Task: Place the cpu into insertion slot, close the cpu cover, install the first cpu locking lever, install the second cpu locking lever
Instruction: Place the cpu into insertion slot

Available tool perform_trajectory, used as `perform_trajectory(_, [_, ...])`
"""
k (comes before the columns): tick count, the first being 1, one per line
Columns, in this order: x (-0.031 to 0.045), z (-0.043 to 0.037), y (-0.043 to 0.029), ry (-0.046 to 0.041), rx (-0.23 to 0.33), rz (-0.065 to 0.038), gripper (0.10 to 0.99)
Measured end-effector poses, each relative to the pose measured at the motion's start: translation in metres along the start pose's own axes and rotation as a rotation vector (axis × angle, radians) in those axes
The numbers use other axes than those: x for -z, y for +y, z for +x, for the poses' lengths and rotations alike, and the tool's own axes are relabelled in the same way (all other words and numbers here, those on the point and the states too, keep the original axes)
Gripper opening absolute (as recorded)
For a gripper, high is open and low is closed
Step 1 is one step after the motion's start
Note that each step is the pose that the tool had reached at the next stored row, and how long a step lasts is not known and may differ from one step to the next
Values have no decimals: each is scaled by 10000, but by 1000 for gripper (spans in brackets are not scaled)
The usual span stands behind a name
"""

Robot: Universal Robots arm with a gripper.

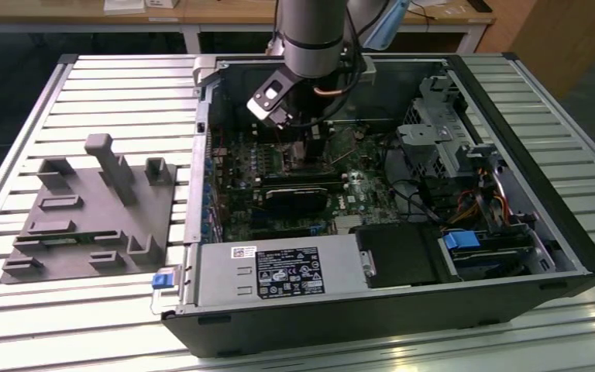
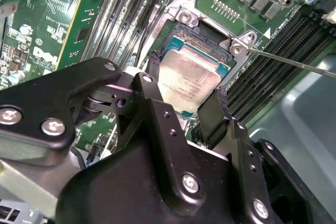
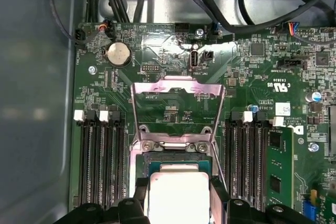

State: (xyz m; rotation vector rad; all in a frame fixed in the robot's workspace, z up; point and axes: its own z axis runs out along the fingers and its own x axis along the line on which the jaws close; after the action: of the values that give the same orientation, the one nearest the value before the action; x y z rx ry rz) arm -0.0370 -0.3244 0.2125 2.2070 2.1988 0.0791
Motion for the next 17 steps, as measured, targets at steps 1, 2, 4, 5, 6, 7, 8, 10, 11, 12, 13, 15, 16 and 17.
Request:
perform_trajectory(1, [-9,0,-1,-2,-9,0,541])
perform_trajectory(2, [-18,0,-1,-3,-10,0,541])
perform_trajectory(4, [-41,-1,-3,-2,-11,0,541])
perform_trajectory(5, [-52,-1,-3,-2,-11,0,541])
perform_trajectory(6, [-62,-1,-5,-2,-12,0,541])
perform_trajectory(7, [-69,-1,-7,-2,-13,-1,541])
perform_trajectory(8, [-74,-1,-7,-2,-11,-1,541])
perform_trajectory(10, [-84,-2,-11,-2,-12,0,541])
perform_trajectory(11, [-90,-2,-13,-2,-12,0,541])
perform_trajectory(12, [-96,-2,-14,-1,-11,-1,541])
perform_trajectory(13, [-103,-2,-15,-1,-10,0,541])
perform_trajectory(15, [-117,-2,-17,-2,-12,0,541])
perform_trajectory(16, [-123,-1,-17,-2,-13,0,541])
perform_trajectory(17, [-128,0,-18,-2,-16,0,541])
